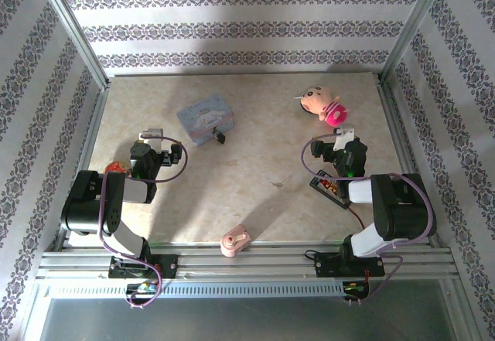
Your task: Unlock the padlock with the key
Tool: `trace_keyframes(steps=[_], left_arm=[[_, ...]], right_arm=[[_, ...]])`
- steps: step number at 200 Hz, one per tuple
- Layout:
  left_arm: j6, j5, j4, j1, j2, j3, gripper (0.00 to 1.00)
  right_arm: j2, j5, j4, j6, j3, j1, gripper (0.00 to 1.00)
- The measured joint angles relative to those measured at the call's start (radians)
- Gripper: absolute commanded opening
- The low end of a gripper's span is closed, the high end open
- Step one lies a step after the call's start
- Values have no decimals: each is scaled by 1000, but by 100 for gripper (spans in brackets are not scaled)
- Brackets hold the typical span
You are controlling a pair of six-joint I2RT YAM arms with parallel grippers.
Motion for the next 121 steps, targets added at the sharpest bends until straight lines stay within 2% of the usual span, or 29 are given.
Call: trace_keyframes(steps=[96,121], left_arm=[[0,0,0,0,-2,0,99],[-3,-10,-30,0,-71,-16,99]], right_arm=[[0,17,0,1,0,0,98],[-16,30,-20,3,0,0,98]])
